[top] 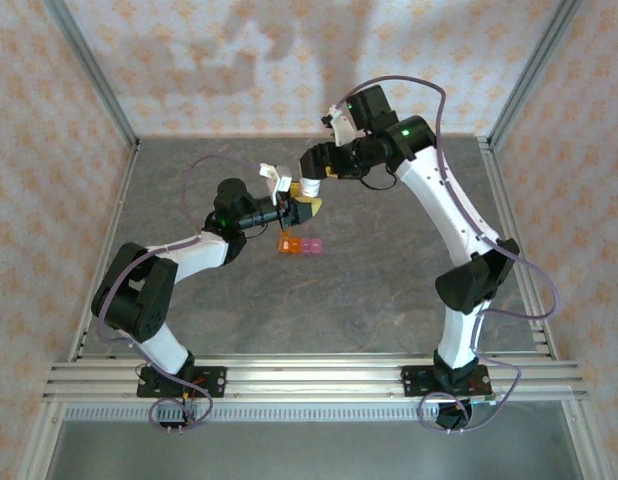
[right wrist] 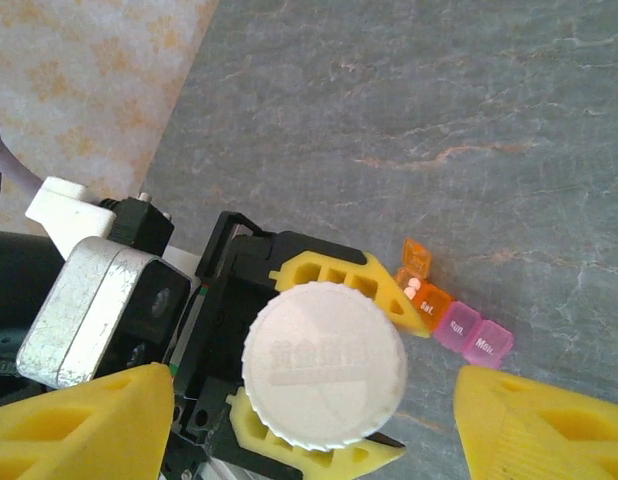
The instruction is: Sort the pills into containers
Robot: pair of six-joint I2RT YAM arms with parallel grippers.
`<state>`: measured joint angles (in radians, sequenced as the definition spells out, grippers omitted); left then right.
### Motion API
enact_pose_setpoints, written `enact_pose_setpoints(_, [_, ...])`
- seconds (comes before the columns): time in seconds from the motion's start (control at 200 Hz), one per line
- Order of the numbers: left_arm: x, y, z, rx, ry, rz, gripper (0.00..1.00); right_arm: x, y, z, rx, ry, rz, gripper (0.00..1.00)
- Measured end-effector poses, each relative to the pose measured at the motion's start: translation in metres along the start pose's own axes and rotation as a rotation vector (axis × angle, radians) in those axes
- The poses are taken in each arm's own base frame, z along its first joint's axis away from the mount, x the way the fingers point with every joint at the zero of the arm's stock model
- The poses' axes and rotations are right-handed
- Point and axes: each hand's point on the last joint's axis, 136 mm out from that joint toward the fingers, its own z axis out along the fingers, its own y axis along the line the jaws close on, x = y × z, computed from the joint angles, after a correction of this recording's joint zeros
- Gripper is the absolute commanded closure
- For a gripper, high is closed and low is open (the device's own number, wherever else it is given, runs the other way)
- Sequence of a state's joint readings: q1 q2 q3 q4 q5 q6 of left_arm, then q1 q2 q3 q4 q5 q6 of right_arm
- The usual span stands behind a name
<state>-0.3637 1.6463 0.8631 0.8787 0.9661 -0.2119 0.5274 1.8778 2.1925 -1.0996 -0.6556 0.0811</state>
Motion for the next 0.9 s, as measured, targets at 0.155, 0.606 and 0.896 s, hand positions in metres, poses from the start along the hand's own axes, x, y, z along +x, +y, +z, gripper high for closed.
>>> enact_pose_setpoints(0.155, [0.000, -0.001, 0.000, 0.002, 0.000, 0.001, 1.00, 0.002, 0.002, 0.003, -0.005, 0.011, -0.010, 0.37])
enact_pose_setpoints(0.606, [0.000, -0.001, 0.000, 0.002, 0.002, -0.002, 1.00, 0.007, -0.003, 0.011, 0.004, 0.041, -0.004, 0.61])
enact_pose_setpoints(0.896, [0.009, 0.004, -0.002, -0.016, 0.033, -0.033, 1.00, 0.012, -0.009, 0.020, 0.096, -0.037, 0.115, 0.73])
